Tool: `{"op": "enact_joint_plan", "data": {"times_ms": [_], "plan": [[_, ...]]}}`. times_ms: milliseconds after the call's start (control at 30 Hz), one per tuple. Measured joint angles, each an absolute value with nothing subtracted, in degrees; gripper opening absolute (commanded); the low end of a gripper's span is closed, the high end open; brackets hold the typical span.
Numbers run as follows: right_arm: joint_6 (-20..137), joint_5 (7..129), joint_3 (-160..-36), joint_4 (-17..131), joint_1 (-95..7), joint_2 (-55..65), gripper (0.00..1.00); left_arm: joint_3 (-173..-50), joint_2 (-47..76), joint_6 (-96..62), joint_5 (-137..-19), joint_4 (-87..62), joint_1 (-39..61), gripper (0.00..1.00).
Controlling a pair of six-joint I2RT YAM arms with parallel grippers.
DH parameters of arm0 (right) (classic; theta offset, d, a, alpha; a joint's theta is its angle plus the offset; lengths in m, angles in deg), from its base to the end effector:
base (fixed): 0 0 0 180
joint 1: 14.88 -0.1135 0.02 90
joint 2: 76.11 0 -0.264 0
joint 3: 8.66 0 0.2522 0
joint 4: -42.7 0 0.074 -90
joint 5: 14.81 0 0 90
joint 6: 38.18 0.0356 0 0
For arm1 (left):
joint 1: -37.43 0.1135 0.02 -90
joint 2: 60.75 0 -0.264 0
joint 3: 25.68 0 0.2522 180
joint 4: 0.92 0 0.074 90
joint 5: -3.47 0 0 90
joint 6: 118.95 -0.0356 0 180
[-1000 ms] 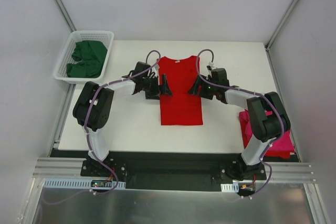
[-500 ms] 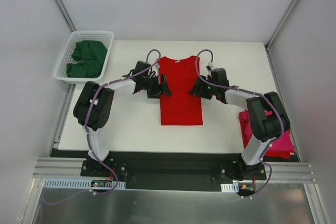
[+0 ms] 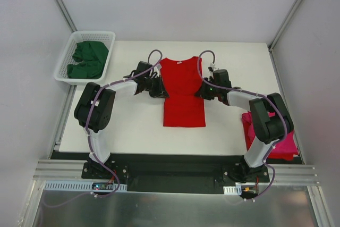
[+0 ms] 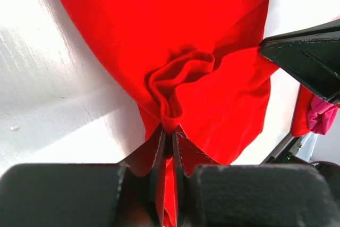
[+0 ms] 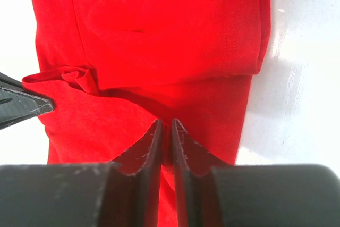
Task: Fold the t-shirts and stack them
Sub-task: Fold the folded rectangular tshirt in 1/3 of the way
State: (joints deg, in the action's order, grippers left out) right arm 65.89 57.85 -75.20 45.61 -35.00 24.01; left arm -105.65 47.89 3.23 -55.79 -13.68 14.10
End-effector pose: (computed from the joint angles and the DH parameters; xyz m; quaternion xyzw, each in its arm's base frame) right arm 0.3375 0.1349 0.1697 -0.1143 0.8779 0.2595 0.3858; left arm 0.3638 -0.1767 0.1734 0.0409 0.8847 -0.3985 0.2384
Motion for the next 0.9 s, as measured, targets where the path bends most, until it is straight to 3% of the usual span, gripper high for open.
{"op": "enact_joint_plan", "data": {"times_ms": [267, 900], "plan": [[65.7, 58.5, -75.2, 46.3, -35.0, 24.0, 0.03, -105.6, 47.9, 3.2, -56.8, -13.7, 13.4, 0.0], [65.4, 60.0, -77.1, 50.2, -35.2, 21.0, 0.02, -106.5, 45.9, 1.1, -58.8, -17.4, 13.4, 0.0]]}}
